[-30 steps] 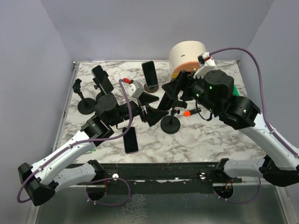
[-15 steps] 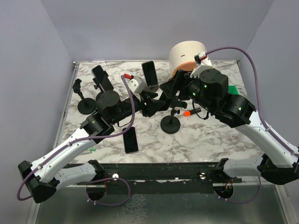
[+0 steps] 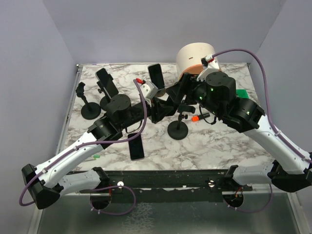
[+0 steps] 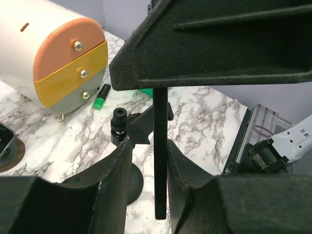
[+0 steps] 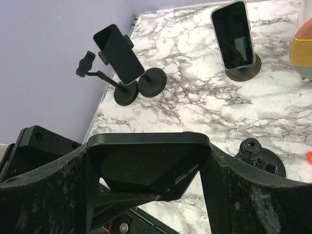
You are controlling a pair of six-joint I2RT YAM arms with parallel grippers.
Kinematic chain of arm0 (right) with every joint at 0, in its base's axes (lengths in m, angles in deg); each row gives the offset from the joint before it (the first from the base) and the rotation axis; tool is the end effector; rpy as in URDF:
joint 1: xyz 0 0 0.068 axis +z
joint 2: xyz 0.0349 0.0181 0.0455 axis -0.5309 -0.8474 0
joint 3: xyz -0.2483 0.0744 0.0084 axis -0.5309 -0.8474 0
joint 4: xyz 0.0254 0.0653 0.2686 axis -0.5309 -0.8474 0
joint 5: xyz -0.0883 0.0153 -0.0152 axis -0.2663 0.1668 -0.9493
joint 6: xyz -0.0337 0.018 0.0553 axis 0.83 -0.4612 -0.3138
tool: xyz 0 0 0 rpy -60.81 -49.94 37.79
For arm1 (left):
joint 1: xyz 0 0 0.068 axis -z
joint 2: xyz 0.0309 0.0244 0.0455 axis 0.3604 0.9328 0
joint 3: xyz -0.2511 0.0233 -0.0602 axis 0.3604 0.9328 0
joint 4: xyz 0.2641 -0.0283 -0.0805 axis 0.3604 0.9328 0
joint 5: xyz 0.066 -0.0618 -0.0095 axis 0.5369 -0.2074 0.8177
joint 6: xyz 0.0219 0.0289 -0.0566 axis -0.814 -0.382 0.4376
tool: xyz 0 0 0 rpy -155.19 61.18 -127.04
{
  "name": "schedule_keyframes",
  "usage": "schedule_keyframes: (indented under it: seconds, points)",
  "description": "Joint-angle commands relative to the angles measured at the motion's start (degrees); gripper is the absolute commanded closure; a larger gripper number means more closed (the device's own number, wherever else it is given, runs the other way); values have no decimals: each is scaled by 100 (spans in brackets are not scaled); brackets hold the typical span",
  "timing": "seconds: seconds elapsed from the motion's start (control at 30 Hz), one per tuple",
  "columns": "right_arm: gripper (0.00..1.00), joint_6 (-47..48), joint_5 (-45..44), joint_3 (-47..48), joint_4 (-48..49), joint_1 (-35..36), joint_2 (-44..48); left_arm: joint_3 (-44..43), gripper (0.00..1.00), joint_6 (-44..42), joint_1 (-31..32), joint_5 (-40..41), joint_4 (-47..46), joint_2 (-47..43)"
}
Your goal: Remove the phone from the phone stand
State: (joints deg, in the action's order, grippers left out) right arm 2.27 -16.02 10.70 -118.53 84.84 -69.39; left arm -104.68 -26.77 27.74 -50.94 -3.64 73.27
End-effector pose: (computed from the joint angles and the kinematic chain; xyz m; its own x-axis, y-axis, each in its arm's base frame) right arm 0.1848 0.2146 0.4678 -0.4565 0.2954 -0.8393 -0.3701 0.7948 0.4810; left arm 0.1771 -0.2174 0.3933 -0.1622 -0.0946 -0.9822 0.8443 0.5019 -0.1878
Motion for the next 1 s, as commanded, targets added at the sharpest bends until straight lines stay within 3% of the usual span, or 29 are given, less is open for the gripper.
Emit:
schedule_keyframes:
  seconds: [0.0,0.2,0.3,0.43,0.53,0.77,0.97]
  points:
    - [100,-98,-104,218,141,-4,-6,-163,69,-96,45,108,109,56]
    - [98,-87,-32,173,126,-4,2,-141,88,-96,62,193,127,50]
    - [83,-22,83,108,196,-4,56,-108,100,-96,62,227,119,21]
    - [46,40,225,-4,291,-4,163,-52,100,-104,62,332,118,-39]
    - [27,59,292,-16,283,-2,194,10,100,-97,62,395,97,-88]
    - [1,107,695,-174,331,-6,242,195,100,16,62,904,85,-284]
    - [0,175,792,-249,292,-4,379,356,100,141,63,1175,92,-544]
